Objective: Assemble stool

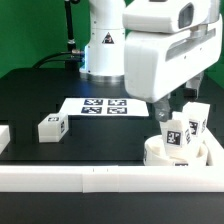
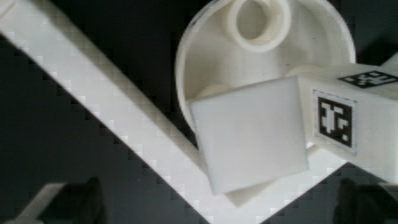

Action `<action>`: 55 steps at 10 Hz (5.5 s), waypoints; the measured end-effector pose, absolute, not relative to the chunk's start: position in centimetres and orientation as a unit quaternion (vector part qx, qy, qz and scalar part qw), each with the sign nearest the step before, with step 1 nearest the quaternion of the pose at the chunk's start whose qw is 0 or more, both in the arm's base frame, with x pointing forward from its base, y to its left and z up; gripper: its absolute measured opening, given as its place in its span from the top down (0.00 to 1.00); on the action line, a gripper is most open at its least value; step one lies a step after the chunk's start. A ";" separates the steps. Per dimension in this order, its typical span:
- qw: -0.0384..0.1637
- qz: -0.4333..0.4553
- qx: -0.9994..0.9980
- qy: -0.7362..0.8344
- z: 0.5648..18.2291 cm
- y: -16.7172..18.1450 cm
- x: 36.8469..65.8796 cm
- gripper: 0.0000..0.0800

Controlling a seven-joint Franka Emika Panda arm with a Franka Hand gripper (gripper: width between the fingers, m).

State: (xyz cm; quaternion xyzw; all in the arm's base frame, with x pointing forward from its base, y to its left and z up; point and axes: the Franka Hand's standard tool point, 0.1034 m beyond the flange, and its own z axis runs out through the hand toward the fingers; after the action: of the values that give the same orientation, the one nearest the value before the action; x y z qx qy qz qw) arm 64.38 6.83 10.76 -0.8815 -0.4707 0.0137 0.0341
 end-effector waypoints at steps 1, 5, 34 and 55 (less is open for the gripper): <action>0.031 0.014 -0.865 -0.501 10.7 6.5 64.4 0.19; 0.021 0.005 -0.849 -0.528 9.3 6.8 63.9 0.19; 0.075 -0.006 -0.861 0.503 7.9 10.4 63.8 0.58; 0.209 0.032 -0.418 0.884 12.2 6.2 61.7 0.19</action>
Offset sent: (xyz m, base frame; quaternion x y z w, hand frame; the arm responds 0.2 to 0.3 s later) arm -0.0073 0.0137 -0.0151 -0.0263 0.0363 -0.0047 0.9990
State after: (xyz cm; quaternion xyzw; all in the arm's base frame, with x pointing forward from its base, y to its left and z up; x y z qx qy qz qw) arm 61.69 6.18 12.19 0.4180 -0.8835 -0.0315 -0.2089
